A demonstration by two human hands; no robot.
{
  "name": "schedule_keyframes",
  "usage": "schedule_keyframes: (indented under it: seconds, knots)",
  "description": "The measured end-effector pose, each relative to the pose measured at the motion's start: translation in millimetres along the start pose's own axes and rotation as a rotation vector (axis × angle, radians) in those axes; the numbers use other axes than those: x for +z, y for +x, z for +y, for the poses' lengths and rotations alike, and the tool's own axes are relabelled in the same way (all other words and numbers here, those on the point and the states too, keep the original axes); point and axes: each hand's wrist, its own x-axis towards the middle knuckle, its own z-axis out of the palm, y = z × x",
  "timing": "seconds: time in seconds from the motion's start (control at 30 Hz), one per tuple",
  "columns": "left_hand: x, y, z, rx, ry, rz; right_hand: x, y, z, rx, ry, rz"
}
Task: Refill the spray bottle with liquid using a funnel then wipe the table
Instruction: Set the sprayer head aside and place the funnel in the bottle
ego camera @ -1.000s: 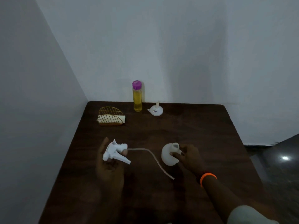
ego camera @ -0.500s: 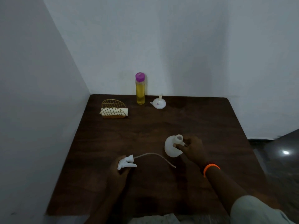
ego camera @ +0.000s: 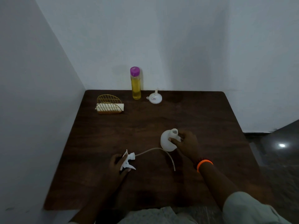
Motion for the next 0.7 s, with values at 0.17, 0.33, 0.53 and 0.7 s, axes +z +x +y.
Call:
schedule_keyframes:
  seconds: [0.17, 0.33, 0.53, 0.7]
  knots:
    - [0, -7, -16, 0.100, 0.112, 0.062, 3, 0, 5, 0.094, -0.014, -0.075]
    - [6, 20, -22, 0.176, 0.121, 0.281, -5, -4, 13, 0.062, -0.020, -0.136]
    - [-9, 76, 27, -0.107, -0.025, 0.192, -29, 5, 39, 0.192, 0.142, -0.025]
    - [-10, 140, 76, -0.080, -0.140, 0.223, -32, 55, 40, 0.311, 0.202, 0.041]
